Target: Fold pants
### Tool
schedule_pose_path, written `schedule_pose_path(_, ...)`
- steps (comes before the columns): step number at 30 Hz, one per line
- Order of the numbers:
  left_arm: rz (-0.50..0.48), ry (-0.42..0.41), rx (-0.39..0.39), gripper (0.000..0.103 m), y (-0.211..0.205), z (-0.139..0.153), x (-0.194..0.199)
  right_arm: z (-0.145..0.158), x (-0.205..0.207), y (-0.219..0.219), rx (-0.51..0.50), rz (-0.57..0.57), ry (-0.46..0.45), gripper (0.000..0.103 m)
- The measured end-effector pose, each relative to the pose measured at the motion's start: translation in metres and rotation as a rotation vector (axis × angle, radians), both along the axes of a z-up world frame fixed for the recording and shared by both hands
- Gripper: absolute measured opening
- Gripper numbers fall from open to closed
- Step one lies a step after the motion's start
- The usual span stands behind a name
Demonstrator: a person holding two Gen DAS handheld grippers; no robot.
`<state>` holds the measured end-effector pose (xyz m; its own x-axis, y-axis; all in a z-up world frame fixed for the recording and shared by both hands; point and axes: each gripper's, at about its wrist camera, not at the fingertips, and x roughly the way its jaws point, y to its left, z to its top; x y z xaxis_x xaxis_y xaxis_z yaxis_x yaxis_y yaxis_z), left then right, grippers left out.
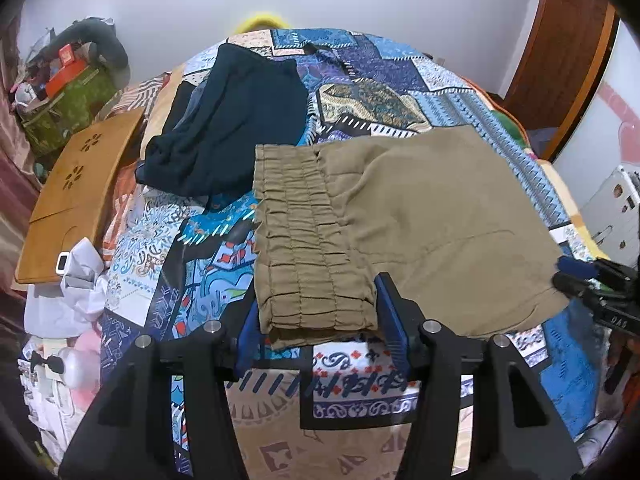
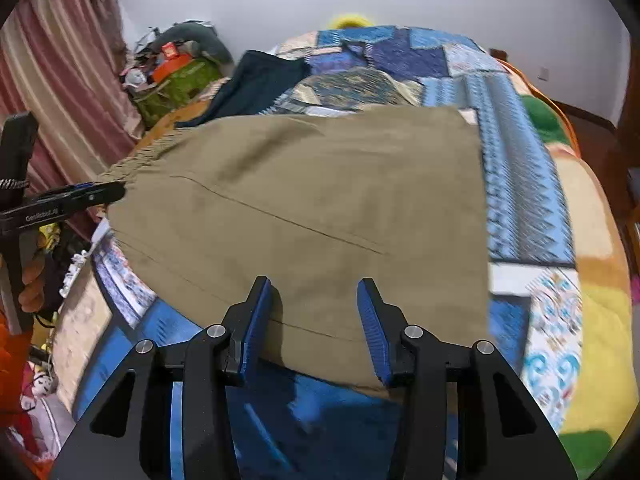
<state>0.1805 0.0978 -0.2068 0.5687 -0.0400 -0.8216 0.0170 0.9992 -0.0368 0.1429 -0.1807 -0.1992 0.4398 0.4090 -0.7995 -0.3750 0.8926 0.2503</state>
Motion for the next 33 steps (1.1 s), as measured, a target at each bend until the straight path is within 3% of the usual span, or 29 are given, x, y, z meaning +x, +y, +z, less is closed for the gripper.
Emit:
schedule_pose_path(5, 0.024, 0.011, -0.044, 0.056, 0.005, -0.009, -0.003, -0.006, -0.012, -0.026, -0.038, -0.043, 0.009, 0.039)
schedule_pose_path(10, 0.022, 0.006, -0.013, 0.058, 0.001, -0.012, -0.004, -0.004, -0.021, -0.036, -0.008, -0.068, 0.013, 0.039)
schedule_pose_path(15, 0.005, 0.008, 0.006, 0.059, 0.000, 0.003, -0.006, 0.004, -0.020, -0.036, -0.022, -0.069, 0.015, 0.042)
schedule_pose_path(20, 0.016, -0.039, 0.010, 0.059, 0.007, 0.027, -0.002, 0.023, -0.017, -0.042, -0.042, -0.074, -0.041, 0.042)
schedule_pose_path(27, 0.037, -0.092, 0.027, 0.062, 0.018, 0.052, 0.029, 0.053, 0.011, -0.055, -0.020, -0.108, -0.139, 0.042)
schedule_pose_path(33, 0.045, -0.083, 0.042, 0.065, 0.028, 0.051, 0.070, 0.066, 0.051, -0.057, -0.012, -0.126, -0.199, 0.042)
